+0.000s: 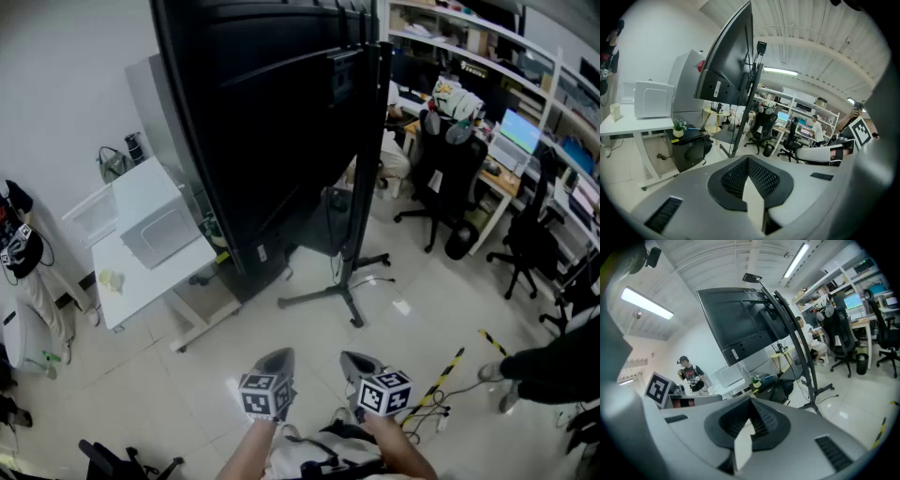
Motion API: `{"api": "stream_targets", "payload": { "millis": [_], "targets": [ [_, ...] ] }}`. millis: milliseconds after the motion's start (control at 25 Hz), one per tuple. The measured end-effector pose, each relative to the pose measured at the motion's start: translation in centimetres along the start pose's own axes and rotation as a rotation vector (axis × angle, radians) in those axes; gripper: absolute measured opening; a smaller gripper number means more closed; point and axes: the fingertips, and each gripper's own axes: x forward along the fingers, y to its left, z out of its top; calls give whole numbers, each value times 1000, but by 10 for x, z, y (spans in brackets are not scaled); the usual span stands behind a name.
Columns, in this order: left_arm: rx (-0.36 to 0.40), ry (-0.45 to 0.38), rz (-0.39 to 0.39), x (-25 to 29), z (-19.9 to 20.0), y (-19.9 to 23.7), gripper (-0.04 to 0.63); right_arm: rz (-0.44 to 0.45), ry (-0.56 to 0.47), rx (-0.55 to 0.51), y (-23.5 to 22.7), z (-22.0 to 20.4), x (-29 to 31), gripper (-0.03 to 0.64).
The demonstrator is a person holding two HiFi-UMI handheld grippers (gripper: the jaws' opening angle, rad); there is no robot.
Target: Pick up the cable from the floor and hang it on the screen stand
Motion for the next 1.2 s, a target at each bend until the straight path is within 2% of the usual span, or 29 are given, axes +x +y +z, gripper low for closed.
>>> {"api": "stream_targets", "payload": {
  "millis": [560,960,1200],
  "targets": [
    [40,38,-29,59,-2,-55,0,-39,-27,31,-72,19,-34,5],
    [46,28,11,89,0,-70,0,-76,-42,41,-134,34,-59,5],
    [54,22,11,118,8,-72,0,-59,-38,37,-148,38,-47,5]
  ]
}}
